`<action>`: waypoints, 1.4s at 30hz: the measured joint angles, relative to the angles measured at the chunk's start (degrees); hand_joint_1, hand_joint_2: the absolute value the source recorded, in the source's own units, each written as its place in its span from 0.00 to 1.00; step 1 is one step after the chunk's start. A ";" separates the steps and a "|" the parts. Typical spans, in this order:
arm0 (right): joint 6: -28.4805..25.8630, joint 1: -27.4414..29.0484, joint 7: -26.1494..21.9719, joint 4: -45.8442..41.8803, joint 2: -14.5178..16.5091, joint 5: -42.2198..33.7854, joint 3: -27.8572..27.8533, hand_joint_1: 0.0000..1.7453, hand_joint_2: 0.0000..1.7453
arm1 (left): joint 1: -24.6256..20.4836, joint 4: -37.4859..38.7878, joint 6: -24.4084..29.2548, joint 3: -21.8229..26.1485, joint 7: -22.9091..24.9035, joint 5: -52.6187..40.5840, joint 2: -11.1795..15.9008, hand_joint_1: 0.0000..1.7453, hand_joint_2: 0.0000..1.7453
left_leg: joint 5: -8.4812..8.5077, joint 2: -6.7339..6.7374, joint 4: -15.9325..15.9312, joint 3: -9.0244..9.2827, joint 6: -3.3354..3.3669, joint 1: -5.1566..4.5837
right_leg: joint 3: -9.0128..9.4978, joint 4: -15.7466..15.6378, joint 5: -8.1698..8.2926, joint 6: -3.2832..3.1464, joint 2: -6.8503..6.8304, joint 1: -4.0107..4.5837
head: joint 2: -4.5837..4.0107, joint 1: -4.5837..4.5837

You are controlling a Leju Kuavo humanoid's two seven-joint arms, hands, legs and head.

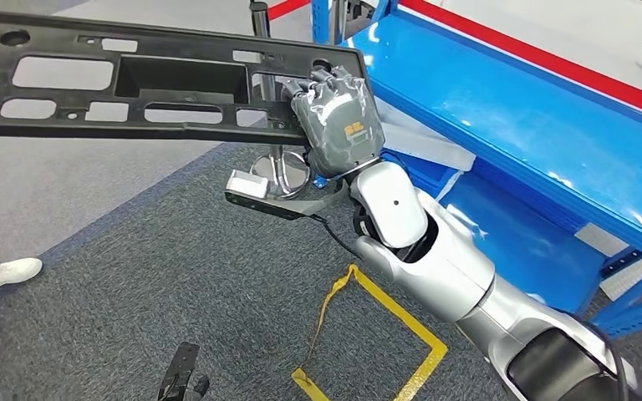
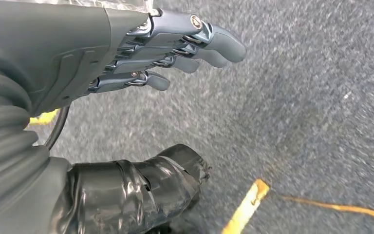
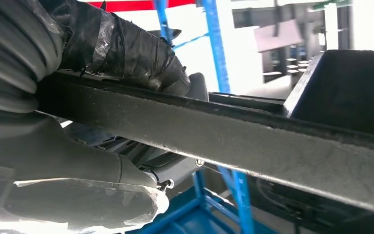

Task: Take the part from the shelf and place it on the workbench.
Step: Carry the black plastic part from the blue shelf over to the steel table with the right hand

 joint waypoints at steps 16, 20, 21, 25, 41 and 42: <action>1.29 -0.09 -0.34 -1.20 0.10 2.02 0.28 1.00 1.00 | 0.27 0.00 -0.25 0.00 0.14 -0.50 0.09 0.00 1.00 | 0.75 8.30 1.35 -2.04 -1.73 -0.36 | 2.76 -3.90 -0.21 -1.19 -7.80 0.81 | 0.00 -0.63; 1.41 -0.10 -0.34 -1.42 0.10 2.09 0.31 1.00 1.00 | 0.29 0.00 -0.27 0.00 0.17 -0.60 0.13 0.00 1.00 | 0.70 7.41 -0.67 -0.82 -0.45 -0.97 | 3.50 -4.09 -0.83 -0.18 -9.00 0.88 | 0.00 -0.58; 1.41 -0.11 -0.35 -1.47 0.10 2.13 0.31 1.00 1.00 | 0.34 0.00 -0.27 0.00 0.18 -0.60 0.14 0.00 1.00 | 0.78 6.85 -1.05 -0.44 -0.08 -0.84 | 3.29 -3.24 -1.48 0.04 -8.05 0.79 | 0.00 -0.48; 1.44 0.20 -0.37 -1.62 0.03 2.24 0.31 1.00 1.00 | 0.03 0.00 -0.32 0.00 0.20 -0.66 0.12 0.00 1.00 | 0.89 4.52 -1.43 0.13 1.29 -0.53 | -2.86 8.65 -6.54 -0.03 -3.61 0.71 | 0.00 -0.06; 1.30 0.26 -0.27 -2.48 -0.22 2.31 0.32 1.00 1.00 | 0.49 0.00 -1.93 -0.02 0.29 -0.75 0.16 0.00 1.00 | -5.51 4.61 14.31 -8.42 -2.67 0.43 | 2.28 -4.49 1.11 -1.38 -4.55 0.06 | 0.00 -0.83; 1.31 0.31 -0.28 -2.48 -0.22 2.31 0.33 1.00 1.00 | 0.53 0.00 -2.03 -0.02 0.33 -0.74 0.16 0.00 1.00 | -5.01 4.84 14.79 -8.86 -2.78 0.54 | 2.36 -4.49 0.98 -1.38 -5.30 0.05 | 0.00 -0.87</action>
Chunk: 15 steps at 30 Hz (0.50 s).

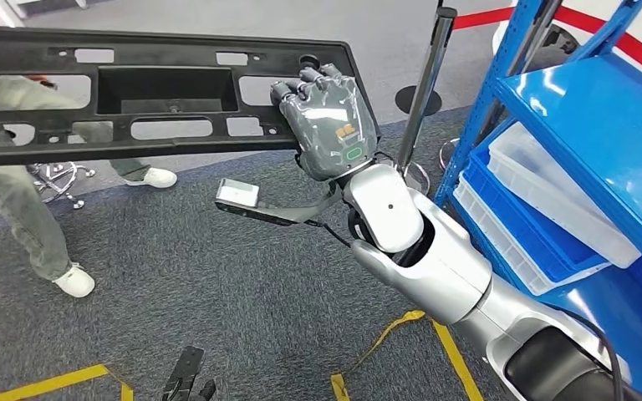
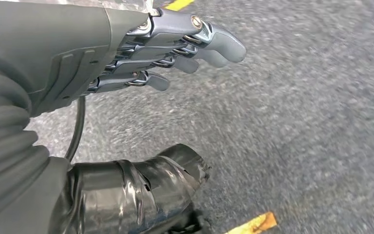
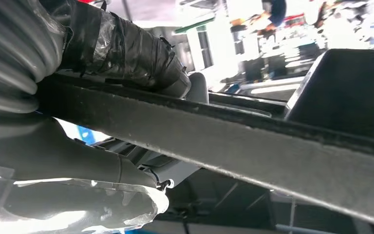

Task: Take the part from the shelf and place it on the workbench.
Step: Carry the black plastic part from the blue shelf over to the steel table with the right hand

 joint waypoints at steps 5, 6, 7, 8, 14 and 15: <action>-0.13 0.06 -0.14 0.01 0.01 0.00 0.00 1.00 1.00 | -0.19 0.00 -0.51 0.00 0.15 0.00 0.02 0.00 1.00 | 6.45 4.41 -14.63 7.14 0.89 -0.84 | 0.92 -0.22 -0.81 0.72 -3.08 0.43 | 0.00 0.07; -0.17 0.07 -0.17 0.02 0.02 0.00 0.00 1.00 1.00 | -0.29 0.00 -0.55 0.00 0.22 0.00 0.02 0.00 1.00 | 6.24 4.79 -15.39 7.47 1.24 -1.16 | 1.09 -0.39 -0.91 0.96 -3.58 0.61 | 0.00 0.09; -0.20 0.07 -0.20 0.02 0.02 0.00 0.00 1.00 1.00 | -0.32 0.00 -0.57 0.00 0.31 0.00 0.02 0.00 1.00 | 6.20 4.28 -15.57 7.52 1.63 -1.30 | 1.33 -0.58 -0.99 1.23 -4.10 0.74 | 0.00 0.13; -0.21 0.07 -0.22 0.01 0.03 0.00 0.00 1.00 1.00 | -0.26 0.00 -0.58 0.00 0.40 0.01 0.04 0.00 1.00 | 6.25 3.71 -15.85 7.77 1.97 -1.14 | 1.57 -0.75 -1.18 1.57 -4.46 0.77 | 0.00 0.14; -0.68 0.41 -0.10 0.03 -0.02 -1.32 -0.01 1.00 1.00 | -0.46 0.00 -0.95 0.02 0.58 0.11 0.02 0.00 1.00 | 6.09 1.27 -17.16 9.64 3.77 -0.80 | -5.92 14.01 -7.07 1.98 1.71 0.73 | 0.00 0.72; -0.72 0.69 -0.08 0.03 -0.05 -1.73 -0.01 1.00 1.00 | -0.48 0.00 -1.06 0.02 0.57 0.14 0.02 0.00 1.00 | 5.95 0.82 -17.11 9.79 3.86 -0.84 | -7.25 15.60 -6.85 1.96 1.87 0.75 | 0.00 0.72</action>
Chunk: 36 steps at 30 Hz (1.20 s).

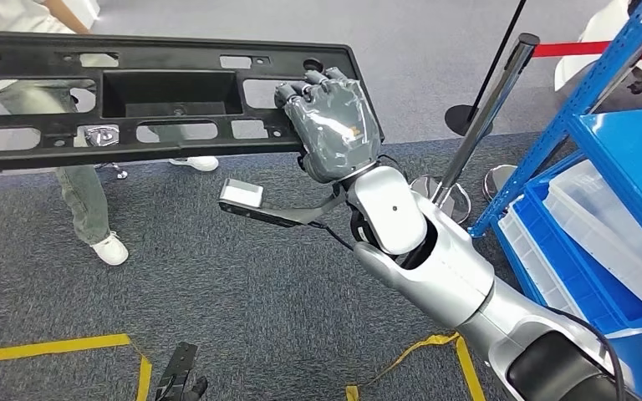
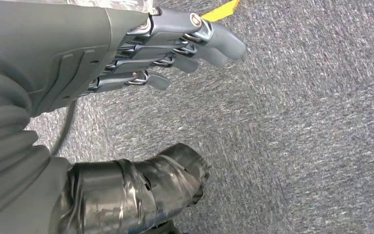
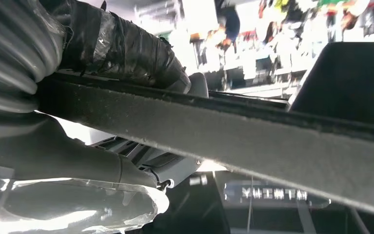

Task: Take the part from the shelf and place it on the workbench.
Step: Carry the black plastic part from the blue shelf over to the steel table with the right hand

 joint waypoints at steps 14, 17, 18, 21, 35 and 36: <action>0.08 0.09 -0.09 0.10 -0.08 -0.41 0.01 1.00 1.00 | -0.04 0.00 -0.40 -0.02 -0.08 0.00 -0.04 0.00 1.00 | -1.52 -1.83 1.97 -0.14 -0.87 -0.23 | 4.61 -14.31 8.84 -0.52 0.70 -0.04 | 0.00 0.09; 0.08 0.05 -0.09 0.09 -0.07 -0.41 0.01 1.00 1.00 | -0.06 0.00 -0.40 -0.02 -0.08 0.01 -0.04 0.00 1.00 | -1.62 -1.92 2.23 -0.30 -0.97 -0.34 | 4.94 -14.74 8.73 -0.51 0.70 -0.02 | 0.00 0.10; 0.07 0.03 -0.10 0.09 -0.05 -0.41 0.01 1.00 1.00 | -0.07 0.00 -0.41 -0.02 -0.08 0.01 -0.04 0.00 1.00 | -1.67 -2.00 2.37 -0.41 -1.02 -0.38 | 5.06 -14.99 8.64 -0.54 0.70 -0.06 | 0.00 0.08; 0.07 0.06 -0.13 0.10 -0.04 -0.42 0.01 1.00 1.00 | -0.02 0.00 -0.42 -0.02 -0.10 0.01 -0.04 0.00 1.00 | -1.67 -2.20 2.36 -0.62 -1.29 -0.28 | 5.02 -15.15 8.52 -0.80 0.70 -0.08 | 0.00 0.04; 0.59 -0.07 -0.15 0.46 -0.05 -1.43 0.01 1.00 1.00 | 0.05 0.00 -0.75 -0.02 -0.30 0.03 0.11 0.00 1.00 | -0.21 -0.49 -0.48 0.64 -0.07 0.12 | -1.12 -1.05 1.83 0.08 0.16 -0.21 | 0.00 0.30; 0.71 0.03 -0.15 0.50 -0.08 -1.48 0.01 1.00 1.00 | 0.07 0.00 -0.75 -0.02 -0.30 0.03 0.11 0.00 1.00 | -0.37 -0.58 -0.28 0.63 -0.07 0.12 | -1.00 -1.65 2.76 0.05 0.16 -0.22 | 0.00 0.30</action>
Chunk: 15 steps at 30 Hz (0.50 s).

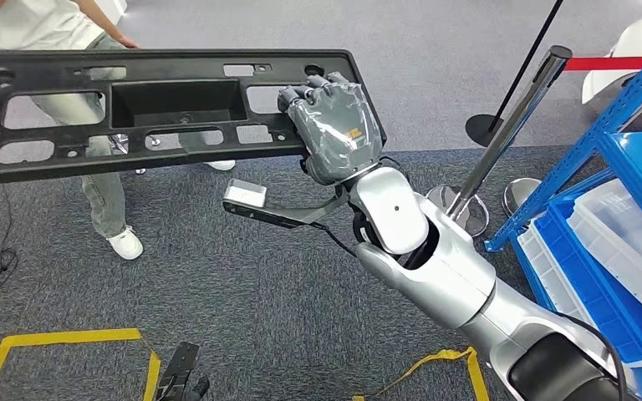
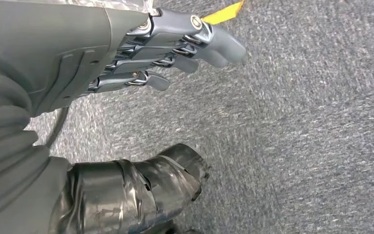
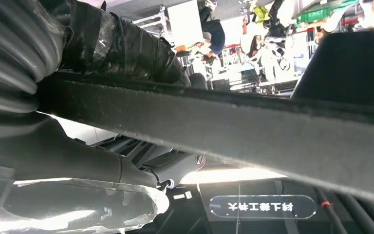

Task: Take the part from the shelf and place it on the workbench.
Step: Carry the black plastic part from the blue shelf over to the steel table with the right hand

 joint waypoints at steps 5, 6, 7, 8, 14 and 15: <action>0.20 -0.13 -0.11 0.01 0.03 -0.43 0.00 1.00 1.00 | -0.01 0.00 -0.14 0.00 0.02 -0.01 -0.04 0.00 1.00 | -1.32 -0.62 1.99 -0.67 -1.15 -0.21 | 6.82 -13.71 5.43 -0.76 0.23 0.21 | 0.00 -0.03; 0.22 -0.16 -0.15 0.00 0.04 -0.51 0.00 1.00 1.00 | -0.02 0.00 -0.14 0.00 0.03 -0.01 -0.04 0.00 1.00 | -1.44 -0.66 2.14 -0.81 -1.47 -0.21 | 6.92 -13.90 5.22 -0.97 0.27 0.37 | 0.00 -0.05; 0.24 -0.16 -0.17 -0.01 0.05 -0.55 0.00 1.00 1.00 | -0.01 0.00 -0.13 0.00 0.04 -0.01 -0.03 0.00 1.00 | -1.48 -0.68 2.11 -0.80 -1.72 -0.09 | 6.92 -13.98 5.28 -1.28 0.27 0.34 | 0.00 -0.04; 0.27 -0.16 -0.18 -0.01 0.06 -0.57 0.00 1.00 1.00 | 0.01 0.00 -0.10 0.00 0.06 -0.01 0.02 0.00 1.00 | -1.64 -0.62 2.31 -0.85 -2.01 0.04 | 7.07 -14.15 5.32 -1.55 0.25 0.28 | 0.00 -0.02; 0.34 -0.26 -0.26 0.03 0.11 -0.61 0.00 1.00 1.00 | 0.16 0.00 -0.13 0.00 0.10 -0.01 0.04 0.00 1.00 | -6.86 -0.16 16.27 -8.52 -3.59 0.67 | 8.23 -14.71 4.70 -2.34 0.02 -0.07 | 0.00 -0.60; 0.36 -0.24 -0.26 0.05 0.11 -0.62 0.00 1.00 1.00 | 0.24 0.00 -0.13 0.00 0.10 0.00 0.04 0.00 1.00 | -5.90 -0.12 16.29 -8.93 -3.59 0.69 | 8.46 -14.70 4.47 -2.29 0.05 -0.07 | 0.00 -0.61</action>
